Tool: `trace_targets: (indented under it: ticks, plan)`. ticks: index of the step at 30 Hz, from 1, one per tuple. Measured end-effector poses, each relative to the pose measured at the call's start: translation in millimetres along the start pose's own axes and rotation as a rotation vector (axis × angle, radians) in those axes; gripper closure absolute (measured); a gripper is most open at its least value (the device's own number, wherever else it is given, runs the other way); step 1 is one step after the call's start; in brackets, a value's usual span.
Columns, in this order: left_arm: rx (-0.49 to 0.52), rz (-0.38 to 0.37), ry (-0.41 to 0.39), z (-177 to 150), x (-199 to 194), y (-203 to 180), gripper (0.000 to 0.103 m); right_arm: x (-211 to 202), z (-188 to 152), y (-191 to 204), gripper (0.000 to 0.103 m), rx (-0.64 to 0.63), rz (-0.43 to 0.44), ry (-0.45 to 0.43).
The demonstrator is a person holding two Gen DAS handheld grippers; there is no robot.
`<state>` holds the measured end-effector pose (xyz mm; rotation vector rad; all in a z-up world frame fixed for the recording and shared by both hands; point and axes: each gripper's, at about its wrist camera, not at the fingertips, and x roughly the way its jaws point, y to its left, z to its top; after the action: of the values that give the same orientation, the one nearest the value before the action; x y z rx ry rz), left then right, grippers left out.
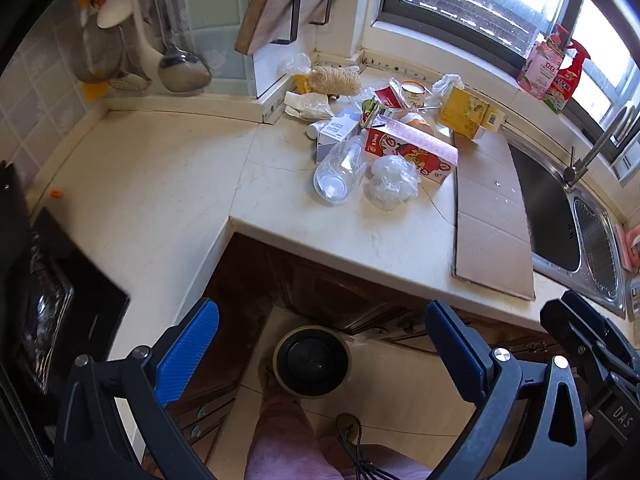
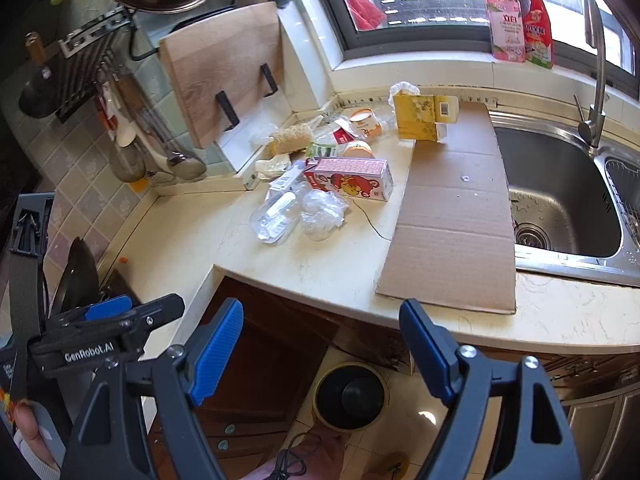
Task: Collect trash
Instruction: 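Grasp the clear plastic bottle with the left tool while the right tool grasps the plastic bag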
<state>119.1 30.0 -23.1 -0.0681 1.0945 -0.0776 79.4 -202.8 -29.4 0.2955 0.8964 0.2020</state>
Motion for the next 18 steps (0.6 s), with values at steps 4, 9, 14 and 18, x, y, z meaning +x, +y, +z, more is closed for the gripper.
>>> trace_targets:
  ticks: [4, 9, 14, 18]
  plan:
    - [0.002, -0.048, 0.040, 39, 36, 8, 0.001, 30, 19, -2, 0.022, 0.035, -0.021, 0.033]
    - [-0.016, -0.137, 0.136, 92, 94, 18, 0.001, 78, 45, 2, 0.022, 0.072, -0.042, 0.071]
    - [-0.030, -0.222, 0.208, 133, 149, 26, 0.002, 141, 74, 3, 0.024, 0.127, -0.042, 0.112]
    - [-0.015, -0.261, 0.267, 153, 187, 25, 0.007, 188, 88, 1, 0.034, 0.148, -0.042, 0.154]
